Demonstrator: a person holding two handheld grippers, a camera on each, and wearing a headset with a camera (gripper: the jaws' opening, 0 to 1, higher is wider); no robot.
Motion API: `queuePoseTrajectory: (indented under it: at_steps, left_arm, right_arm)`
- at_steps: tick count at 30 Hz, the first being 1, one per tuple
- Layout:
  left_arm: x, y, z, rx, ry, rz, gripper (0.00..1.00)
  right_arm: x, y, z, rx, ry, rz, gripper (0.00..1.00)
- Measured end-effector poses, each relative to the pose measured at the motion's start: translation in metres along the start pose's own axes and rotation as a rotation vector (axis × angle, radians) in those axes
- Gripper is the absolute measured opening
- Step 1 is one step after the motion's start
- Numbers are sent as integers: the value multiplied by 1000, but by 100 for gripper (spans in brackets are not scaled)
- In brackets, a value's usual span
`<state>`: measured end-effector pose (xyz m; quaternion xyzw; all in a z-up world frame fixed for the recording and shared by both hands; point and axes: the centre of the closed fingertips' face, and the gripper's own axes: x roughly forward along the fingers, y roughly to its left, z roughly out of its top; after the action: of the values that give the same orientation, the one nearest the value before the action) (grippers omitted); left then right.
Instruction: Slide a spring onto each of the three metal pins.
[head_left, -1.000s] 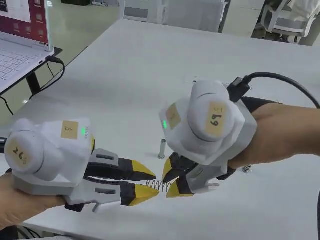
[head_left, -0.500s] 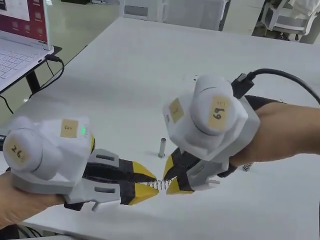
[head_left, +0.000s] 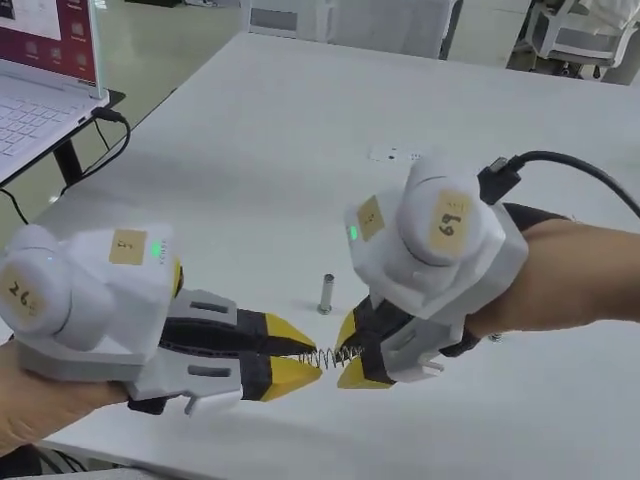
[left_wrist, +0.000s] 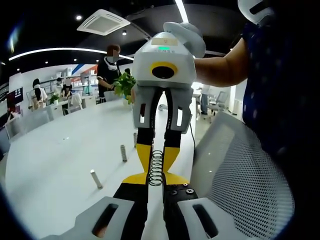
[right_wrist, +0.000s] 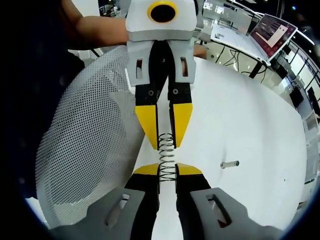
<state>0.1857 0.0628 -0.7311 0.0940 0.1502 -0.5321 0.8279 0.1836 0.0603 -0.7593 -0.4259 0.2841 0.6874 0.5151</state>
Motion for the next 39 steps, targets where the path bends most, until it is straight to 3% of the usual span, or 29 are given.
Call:
queuePoseTrajectory:
  at_steps: [5,7,14,22,25,28,39]
  left_arm:
    - [2,0,-1,5,10,-2,2]
    - [3,1,0,7,6,1,2]
    - [7,-5,0,22,13,-24,2]
    - [6,-6,-1,14,7,-19,3]
    - [7,-5,-3,17,23,-16,3]
    - [9,-5,-9,22,48,-17,8]
    - [3,5,-15,-9,39,27,24]
  right_arm:
    - [-13,0,13,21,-32,-2,8]
    - [-16,0,17,19,-32,-15,8]
    - [-19,5,29,51,-20,10,8]
    - [-18,7,29,34,15,15,8]
    - [-17,6,29,35,23,19,8]
    - [-17,3,29,32,26,17,8]
    - [-18,-15,16,41,73,-16,8]
